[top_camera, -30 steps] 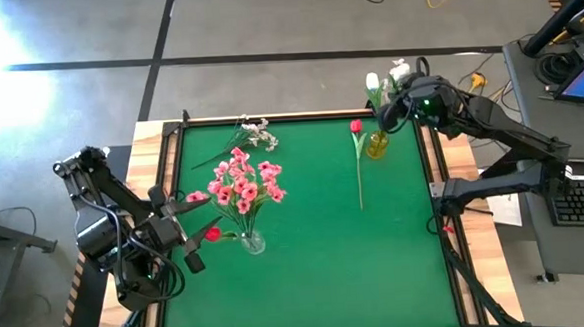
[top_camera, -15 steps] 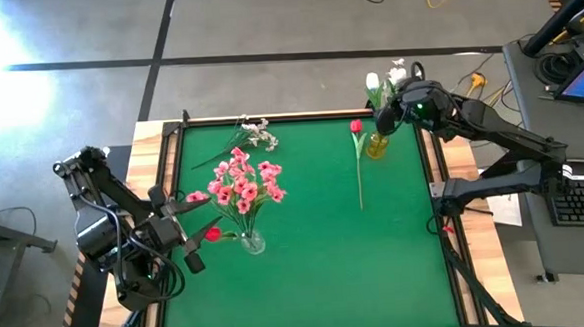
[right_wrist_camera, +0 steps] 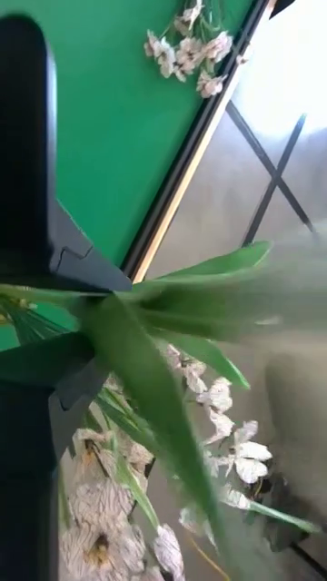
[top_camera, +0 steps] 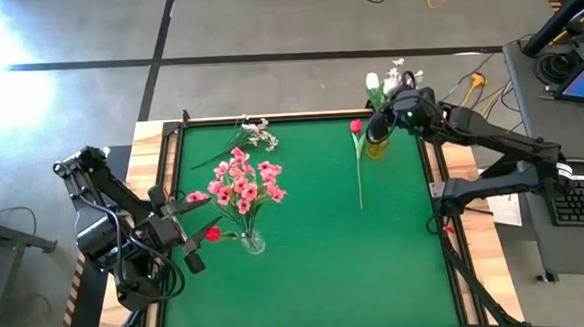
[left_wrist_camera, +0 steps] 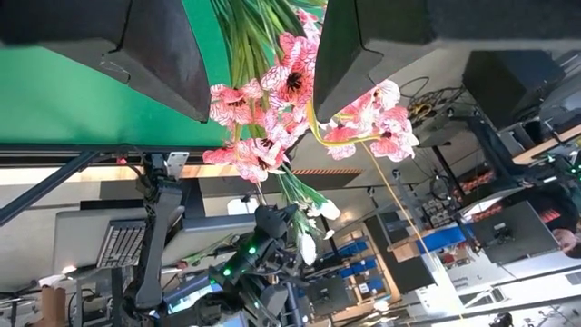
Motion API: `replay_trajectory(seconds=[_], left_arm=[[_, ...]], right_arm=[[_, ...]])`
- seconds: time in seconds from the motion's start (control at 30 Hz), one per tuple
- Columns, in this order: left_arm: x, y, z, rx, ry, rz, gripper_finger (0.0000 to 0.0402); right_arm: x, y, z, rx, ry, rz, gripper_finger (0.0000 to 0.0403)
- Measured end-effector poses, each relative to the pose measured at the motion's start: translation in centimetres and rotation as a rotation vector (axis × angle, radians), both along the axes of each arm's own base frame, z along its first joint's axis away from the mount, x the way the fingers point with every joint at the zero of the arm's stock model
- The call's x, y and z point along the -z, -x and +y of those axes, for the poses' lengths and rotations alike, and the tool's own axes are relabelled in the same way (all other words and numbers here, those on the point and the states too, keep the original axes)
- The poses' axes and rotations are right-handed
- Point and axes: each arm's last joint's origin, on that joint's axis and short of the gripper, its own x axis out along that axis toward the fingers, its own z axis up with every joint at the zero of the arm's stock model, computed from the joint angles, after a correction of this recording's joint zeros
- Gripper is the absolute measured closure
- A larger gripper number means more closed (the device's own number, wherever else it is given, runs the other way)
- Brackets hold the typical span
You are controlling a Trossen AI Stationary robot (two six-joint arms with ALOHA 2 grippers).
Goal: Sort flowers into vase by color
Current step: Put the white flowers into the yellow vase, then put the red flowers into the transparent vase
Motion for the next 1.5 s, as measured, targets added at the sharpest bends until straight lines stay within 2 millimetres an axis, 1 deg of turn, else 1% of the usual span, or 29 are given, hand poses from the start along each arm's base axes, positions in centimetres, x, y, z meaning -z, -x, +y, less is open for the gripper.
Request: replay_trajectory(seconds=[0.23,0.63,0.77,0.93,1.03,1.13,1.33,1.5], left_arm=[[0.0,0.0,0.0,-0.001,0.008,-0.005,0.0221],[0.0,0.0,0.0,-0.001,0.008,-0.005,0.0221],[0.0,0.0,0.0,-0.001,0.009,-0.005,0.0221],[0.0,0.0,0.0,-0.001,0.009,-0.005,0.0221],[0.0,0.0,0.0,-0.001,0.009,-0.005,0.0221],[0.0,0.0,0.0,-0.001,0.009,-0.005,0.0221],[0.0,0.0,0.0,-0.001,0.009,-0.005,0.0221],[0.0,0.0,0.0,-0.001,0.009,-0.005,0.0221]], right_arm=[[0.4,0.1,0.0,0.029,-0.003,0.016,0.0267],[-0.6,1.8,0.9,0.106,-0.124,0.065,0.0158],[-0.9,2.3,1.2,0.110,-0.184,0.072,0.0132],[-0.9,2.2,1.6,0.040,-0.312,0.010,0.0117],[-0.3,1.9,1.7,-0.002,-0.396,-0.013,0.0115],[0.5,1.6,1.9,-0.020,-0.462,-0.018,0.0117],[2.1,1.3,2.8,-0.014,-0.518,0.006,0.0128],[4.6,0.5,3.7,-0.018,-0.558,0.017,0.0135]])
